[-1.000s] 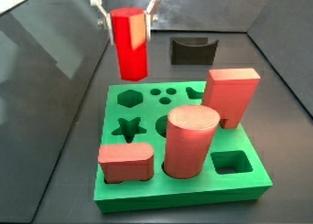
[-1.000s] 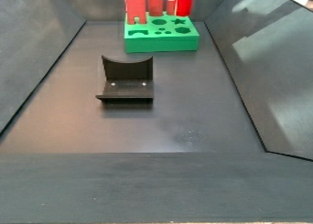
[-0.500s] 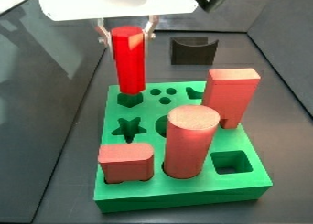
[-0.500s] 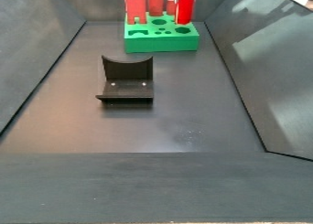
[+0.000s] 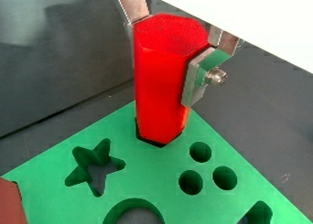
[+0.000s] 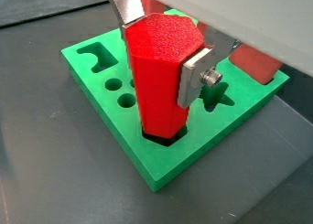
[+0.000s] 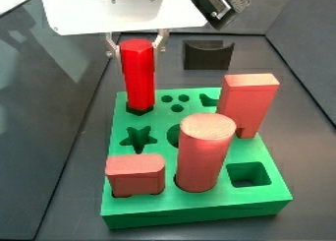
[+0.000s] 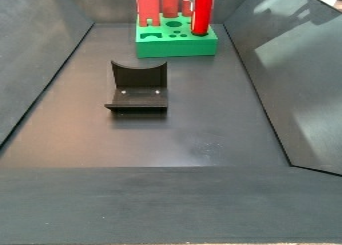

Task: Pick up the hexagon object. Move up. Move to above the board. Insert the hexagon object.
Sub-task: Insert the hexagon object.

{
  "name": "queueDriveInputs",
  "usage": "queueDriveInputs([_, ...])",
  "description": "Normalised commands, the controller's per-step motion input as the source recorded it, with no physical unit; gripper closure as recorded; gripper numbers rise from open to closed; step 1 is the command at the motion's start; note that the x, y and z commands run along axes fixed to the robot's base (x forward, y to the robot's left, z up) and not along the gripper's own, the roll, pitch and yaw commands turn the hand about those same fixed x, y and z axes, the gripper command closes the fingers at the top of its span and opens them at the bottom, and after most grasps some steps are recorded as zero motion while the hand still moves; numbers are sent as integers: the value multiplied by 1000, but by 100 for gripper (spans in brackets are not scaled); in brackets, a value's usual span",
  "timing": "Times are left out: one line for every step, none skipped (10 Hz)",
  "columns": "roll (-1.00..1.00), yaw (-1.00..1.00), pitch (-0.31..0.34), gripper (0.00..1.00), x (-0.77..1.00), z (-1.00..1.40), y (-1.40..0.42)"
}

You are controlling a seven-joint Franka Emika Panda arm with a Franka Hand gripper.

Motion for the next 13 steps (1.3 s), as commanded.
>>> queueDriveInputs([37, -31, -19, 100, 0, -160, -17])
queueDriveInputs([3, -46, -41, 100, -3, -160, -49])
queueDriveInputs([27, -23, -36, 100, -66, -131, -63])
queueDriveInputs([0, -54, -59, 100, 0, -163, -46])
queueDriveInputs([0, -89, -76, 100, 0, -163, -17])
queueDriveInputs([0, -86, -64, 100, 0, -151, 0])
queueDriveInputs([0, -100, -49, 100, 0, -140, 0])
queueDriveInputs([0, -209, -64, 100, 0, -126, 0])
queueDriveInputs([0, -154, -23, 100, 0, -134, 49])
queueDriveInputs([0, -106, 0, 100, 0, -109, 49])
queueDriveInputs([0, -106, 0, 100, 34, -37, 6])
queueDriveInputs([0, -57, 0, 100, 17, 0, 0])
queueDriveInputs([0, -57, 0, 100, 20, -66, 0])
